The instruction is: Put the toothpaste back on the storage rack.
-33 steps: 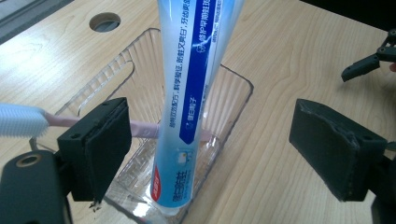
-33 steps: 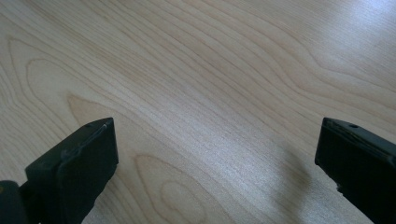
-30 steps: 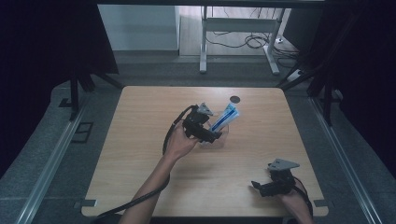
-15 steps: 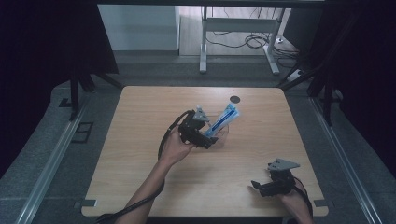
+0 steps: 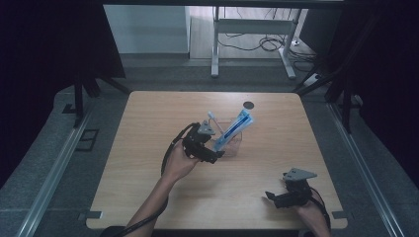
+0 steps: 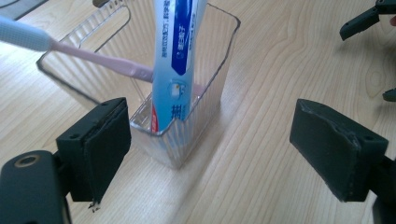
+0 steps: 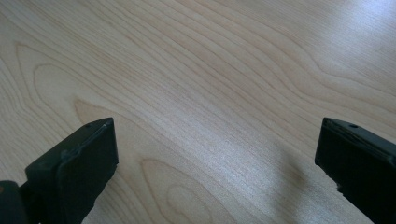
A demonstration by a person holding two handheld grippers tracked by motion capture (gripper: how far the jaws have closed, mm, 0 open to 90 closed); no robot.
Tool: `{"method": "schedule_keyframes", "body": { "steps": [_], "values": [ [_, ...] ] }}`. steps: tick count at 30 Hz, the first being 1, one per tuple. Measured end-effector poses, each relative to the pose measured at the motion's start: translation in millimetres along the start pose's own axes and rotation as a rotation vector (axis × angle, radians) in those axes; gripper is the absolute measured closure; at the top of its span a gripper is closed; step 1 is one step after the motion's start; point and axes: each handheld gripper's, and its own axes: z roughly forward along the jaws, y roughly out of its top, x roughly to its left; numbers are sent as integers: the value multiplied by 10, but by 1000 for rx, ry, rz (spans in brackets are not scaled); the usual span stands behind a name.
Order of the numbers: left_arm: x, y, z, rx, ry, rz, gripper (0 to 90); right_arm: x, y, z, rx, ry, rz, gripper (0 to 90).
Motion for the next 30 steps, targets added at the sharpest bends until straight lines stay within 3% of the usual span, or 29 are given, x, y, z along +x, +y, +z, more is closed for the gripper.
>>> {"method": "schedule_keyframes", "body": {
  "steps": [11,30],
  "values": [
    [-25,-188,-87,-13,-17,-25,127,10,-1,12,5,2,-3,0],
    [-61,-551,-251,-7,25,-50,127,28,0,29,10,6,-7,0]
  ]
}}
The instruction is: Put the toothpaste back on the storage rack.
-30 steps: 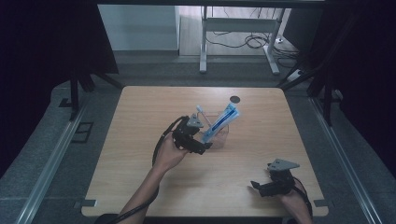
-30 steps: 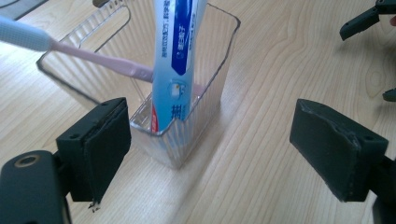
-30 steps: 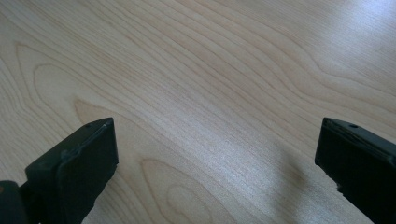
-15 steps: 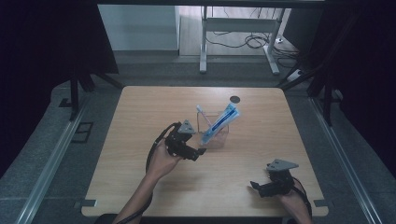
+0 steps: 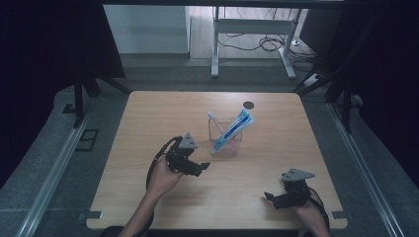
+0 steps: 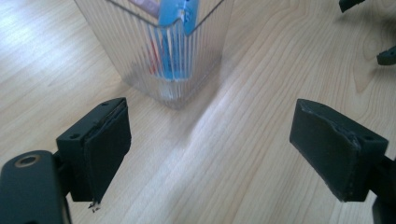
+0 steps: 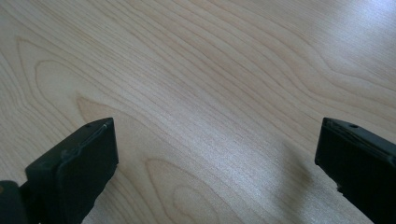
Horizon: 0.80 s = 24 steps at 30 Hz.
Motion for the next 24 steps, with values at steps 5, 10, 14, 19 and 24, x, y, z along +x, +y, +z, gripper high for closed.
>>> {"method": "schedule_keyframes", "body": {
  "steps": [5,10,14,19,24],
  "values": [
    [-5,-92,-47,2,4,-7,127,3,1,1,1,0,0,0],
    [-17,-180,-107,-1,8,-15,127,9,2,6,2,1,-1,0],
    [-35,-239,-144,1,12,-19,128,14,4,9,2,3,-1,0],
    [-63,-329,-155,12,16,-18,127,15,5,8,-2,2,-2,0],
    [-79,-430,-158,8,13,-37,127,20,5,10,0,2,0,0]
  ]
}}
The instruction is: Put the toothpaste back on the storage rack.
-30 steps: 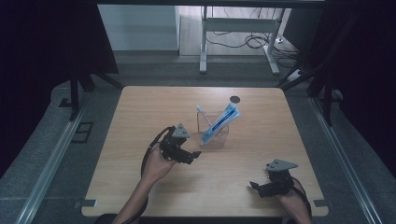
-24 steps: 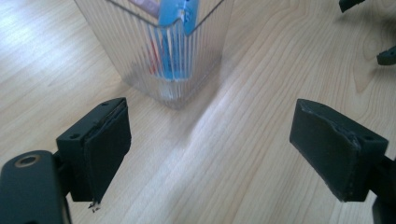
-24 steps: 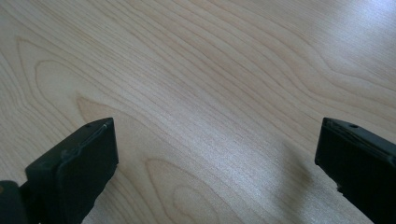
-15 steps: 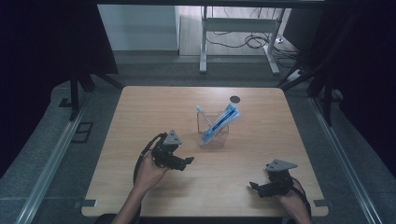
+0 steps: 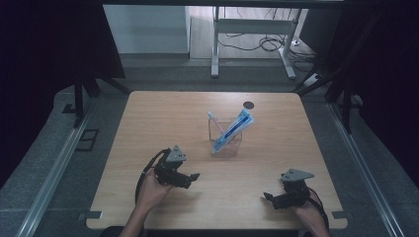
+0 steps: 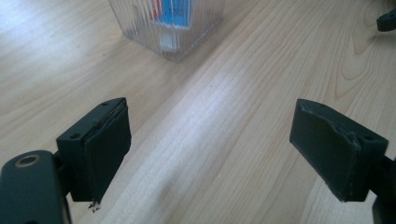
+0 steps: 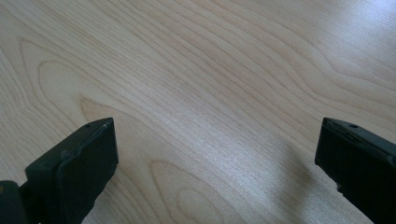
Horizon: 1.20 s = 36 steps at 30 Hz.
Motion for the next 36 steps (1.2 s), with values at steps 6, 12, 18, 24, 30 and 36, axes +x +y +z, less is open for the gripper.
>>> {"method": "schedule_keyframes", "body": {
  "steps": [6,12,18,24,30,36],
  "values": [
    [2,-134,8,-4,3,-24,128,3,0,0,-1,-1,0,0],
    [-12,-255,35,10,22,-30,128,7,1,4,1,0,-4,0],
    [-39,-348,100,35,26,-33,128,15,2,6,1,0,-7,0],
    [-56,-422,174,61,35,-38,128,24,5,14,4,5,-12,0],
    [-72,-468,247,105,42,-16,128,42,8,27,11,9,-17,0],
    [-71,-481,269,117,41,-16,128,47,5,37,18,15,-22,0]
  ]
}}
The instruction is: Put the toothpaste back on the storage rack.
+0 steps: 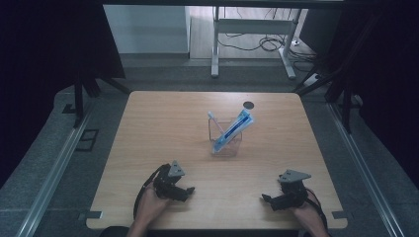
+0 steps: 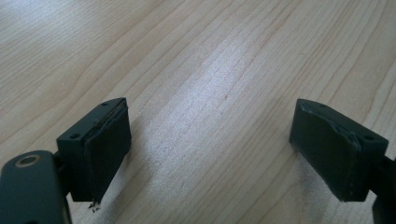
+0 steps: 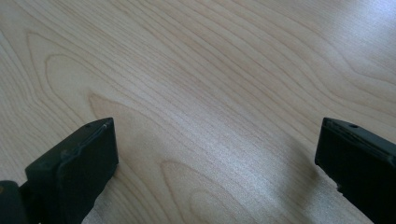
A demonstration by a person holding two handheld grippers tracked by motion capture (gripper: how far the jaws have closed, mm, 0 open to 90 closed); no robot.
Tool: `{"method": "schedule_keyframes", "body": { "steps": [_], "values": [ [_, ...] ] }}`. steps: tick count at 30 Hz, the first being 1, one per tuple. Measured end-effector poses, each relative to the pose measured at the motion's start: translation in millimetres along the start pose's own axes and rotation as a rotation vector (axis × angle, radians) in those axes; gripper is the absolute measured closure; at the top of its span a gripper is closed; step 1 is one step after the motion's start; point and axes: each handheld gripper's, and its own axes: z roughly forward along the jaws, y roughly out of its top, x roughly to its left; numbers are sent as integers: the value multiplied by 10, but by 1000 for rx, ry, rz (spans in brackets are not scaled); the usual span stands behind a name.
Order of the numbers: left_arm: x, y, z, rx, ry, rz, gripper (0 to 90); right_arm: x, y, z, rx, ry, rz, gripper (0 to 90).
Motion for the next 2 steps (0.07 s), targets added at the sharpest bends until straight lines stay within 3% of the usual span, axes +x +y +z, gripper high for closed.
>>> {"method": "schedule_keyframes", "body": {
  "steps": [2],
  "values": [
    [3,2,0,-1,0,0,128,0,-3,3,0,-2,1,0]
  ]
}}
